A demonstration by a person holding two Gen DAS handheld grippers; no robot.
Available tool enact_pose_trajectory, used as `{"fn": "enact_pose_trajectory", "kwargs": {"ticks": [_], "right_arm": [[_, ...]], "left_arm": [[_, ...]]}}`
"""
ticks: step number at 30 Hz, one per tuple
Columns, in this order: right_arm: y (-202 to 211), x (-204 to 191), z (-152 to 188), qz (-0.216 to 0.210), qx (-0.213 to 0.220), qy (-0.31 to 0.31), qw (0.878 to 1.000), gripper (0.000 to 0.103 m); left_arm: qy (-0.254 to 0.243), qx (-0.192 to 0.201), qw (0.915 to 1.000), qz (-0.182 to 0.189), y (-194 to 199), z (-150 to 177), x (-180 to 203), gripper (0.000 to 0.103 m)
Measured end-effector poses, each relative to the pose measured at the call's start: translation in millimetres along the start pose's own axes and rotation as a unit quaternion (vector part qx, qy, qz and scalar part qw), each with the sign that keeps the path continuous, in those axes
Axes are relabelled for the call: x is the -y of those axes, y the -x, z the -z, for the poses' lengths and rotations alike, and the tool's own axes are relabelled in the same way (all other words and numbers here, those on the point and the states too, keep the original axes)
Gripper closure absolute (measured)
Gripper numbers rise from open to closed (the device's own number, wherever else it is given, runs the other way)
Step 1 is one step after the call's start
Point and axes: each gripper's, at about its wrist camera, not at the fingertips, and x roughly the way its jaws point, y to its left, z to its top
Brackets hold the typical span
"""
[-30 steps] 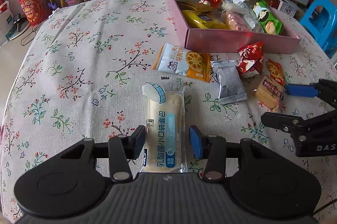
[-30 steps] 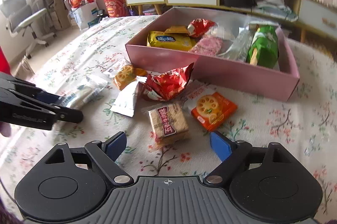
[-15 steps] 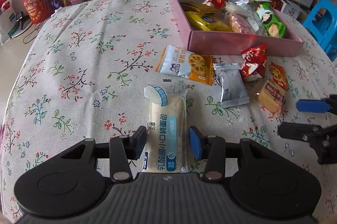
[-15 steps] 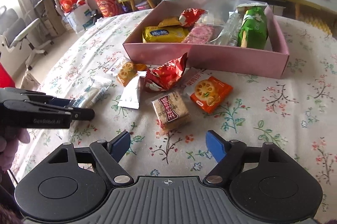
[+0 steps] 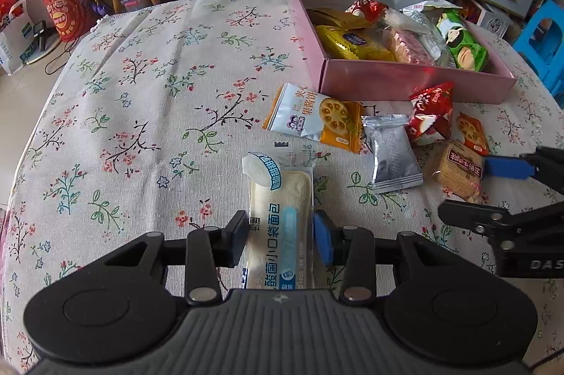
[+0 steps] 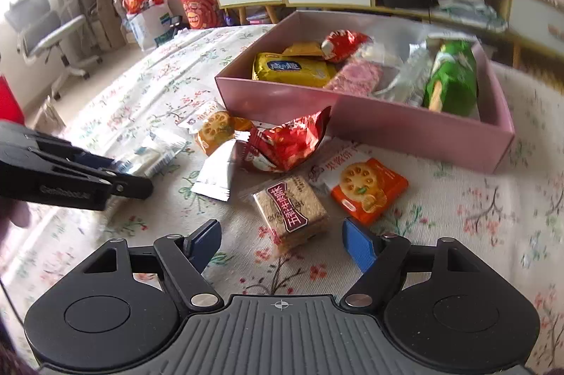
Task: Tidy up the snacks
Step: 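Lift the milk-bread bag with the left gripper, then carry the milk-bread bag with the left gripper while the right carries the wafer pack into the box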
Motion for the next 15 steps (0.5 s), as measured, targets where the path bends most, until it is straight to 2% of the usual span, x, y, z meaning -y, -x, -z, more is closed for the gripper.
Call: {"fn": "enact_pose_trajectory", "kwargs": {"ticks": [4, 11, 13, 15], "right_arm": [[-4.7, -8.5, -0.1, 0.020, 0.005, 0.034, 0.999, 0.028], [-7.6, -2.6, -6.8, 0.028, 0.011, 0.030, 0.999, 0.045], [-7.1, -0.9, -8.3, 0.024, 0.010, 0.027, 0.999, 0.053], [-5.8, -0.8, -9.8, 0.022, 0.007, 0.027, 0.999, 0.055]], "left_arm": [[0.002, 0.000, 1.0000, 0.001, 0.2, -0.7, -0.8, 0.069], [0.006, -0.004, 1.0000, 0.005, 0.0, -2.8, -1.5, 0.073], [0.015, -0.006, 0.9998, 0.014, 0.1, -4.6, -4.1, 0.073], [0.028, -0.008, 0.9993, 0.022, 0.3, -6.0, -7.6, 0.073]]}}
